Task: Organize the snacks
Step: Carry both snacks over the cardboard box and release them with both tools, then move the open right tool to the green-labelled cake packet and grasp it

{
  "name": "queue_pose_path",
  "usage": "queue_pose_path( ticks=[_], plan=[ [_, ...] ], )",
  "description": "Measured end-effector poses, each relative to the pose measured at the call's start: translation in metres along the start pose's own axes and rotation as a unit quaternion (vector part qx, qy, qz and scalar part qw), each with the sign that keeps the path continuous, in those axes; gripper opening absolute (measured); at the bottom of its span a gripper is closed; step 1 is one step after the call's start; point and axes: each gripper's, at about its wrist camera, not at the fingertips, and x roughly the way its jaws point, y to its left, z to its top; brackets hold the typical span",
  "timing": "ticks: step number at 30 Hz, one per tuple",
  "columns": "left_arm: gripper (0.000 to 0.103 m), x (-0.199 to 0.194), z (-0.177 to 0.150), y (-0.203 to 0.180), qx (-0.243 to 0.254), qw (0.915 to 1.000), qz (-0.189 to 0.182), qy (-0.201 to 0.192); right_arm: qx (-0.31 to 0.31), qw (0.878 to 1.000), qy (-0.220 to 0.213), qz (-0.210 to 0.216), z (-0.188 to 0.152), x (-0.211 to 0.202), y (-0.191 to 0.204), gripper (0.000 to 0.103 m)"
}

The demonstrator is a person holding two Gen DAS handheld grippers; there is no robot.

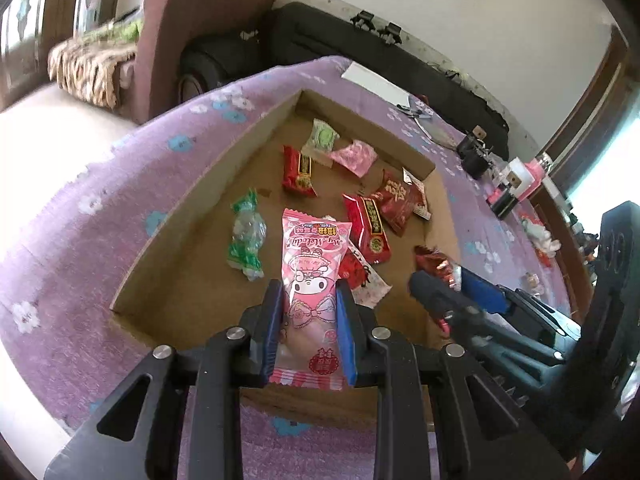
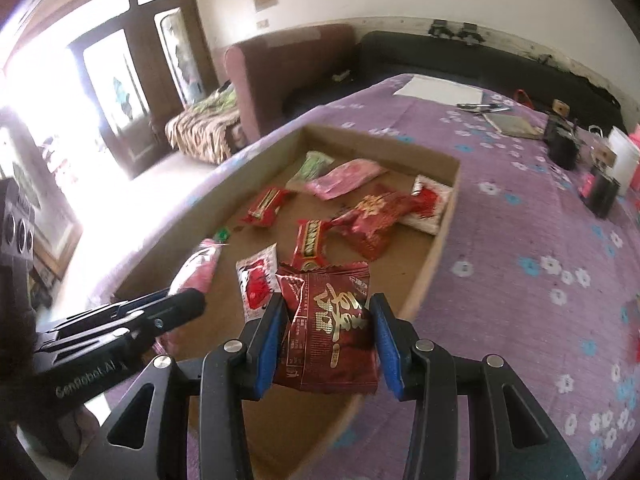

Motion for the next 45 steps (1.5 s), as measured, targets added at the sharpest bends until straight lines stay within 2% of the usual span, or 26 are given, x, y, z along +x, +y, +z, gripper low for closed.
queue_pose_path(
  ticks=[6,7,9,10,13,15,16,18,19,23,33,45],
  plan=[
    [0.026,-0.008,0.002,0.005,-0.017,0.9997,-0.015,-0.006,-0.017,1.000,0.013,-0.006,-0.006,0.021,0.011,0.046],
    [0.029,-0.010,0.002,0.005,-0.017,0.9997,-0.015,-0.009,-0.018,1.000,0.014,-0.005,-0.005,0.025,0.010,0.046],
    [0.045,-0.017,0.002,0.006,-0.019,0.9996,-0.014,-0.016,-0.022,1.000,0.011,-0.004,-0.006,0.026,0.011,0.048],
    [0.048,-0.020,0.002,0.006,-0.020,0.9995,-0.009,-0.022,-0.021,1.000,0.008,-0.001,-0.006,0.023,0.010,0.050],
    [0.049,-0.032,0.001,0.000,-0.011,0.9988,0.020,-0.044,-0.010,1.000,-0.012,0.012,-0.005,0.008,0.006,0.059],
    [0.050,-0.042,-0.001,-0.009,0.006,0.9962,0.059,-0.064,-0.005,1.000,-0.025,0.011,-0.005,-0.001,0.003,0.063],
    [0.052,-0.046,-0.002,-0.014,0.016,0.9940,0.079,-0.075,-0.003,1.000,-0.030,0.009,-0.005,-0.006,0.001,0.063],
    [0.066,-0.053,-0.004,-0.020,0.025,0.9898,0.108,-0.090,0.006,0.999,-0.039,0.006,-0.007,-0.016,-0.006,0.063],
    [0.067,-0.057,-0.006,-0.024,0.030,0.9877,0.118,-0.098,0.009,0.999,-0.041,0.006,-0.008,-0.020,-0.008,0.063],
    [0.068,-0.068,-0.012,-0.044,0.066,0.9803,0.143,-0.119,0.021,0.999,-0.045,-0.007,-0.018,-0.033,-0.025,0.064],
    [0.068,-0.069,-0.029,-0.092,0.146,0.9730,0.145,-0.105,0.068,0.996,-0.053,-0.033,-0.042,-0.064,-0.073,0.064],
    [0.068,-0.063,-0.045,-0.128,0.194,0.9660,0.146,-0.088,0.125,0.987,-0.068,-0.079,-0.062,-0.100,-0.145,0.065]
  ],
)
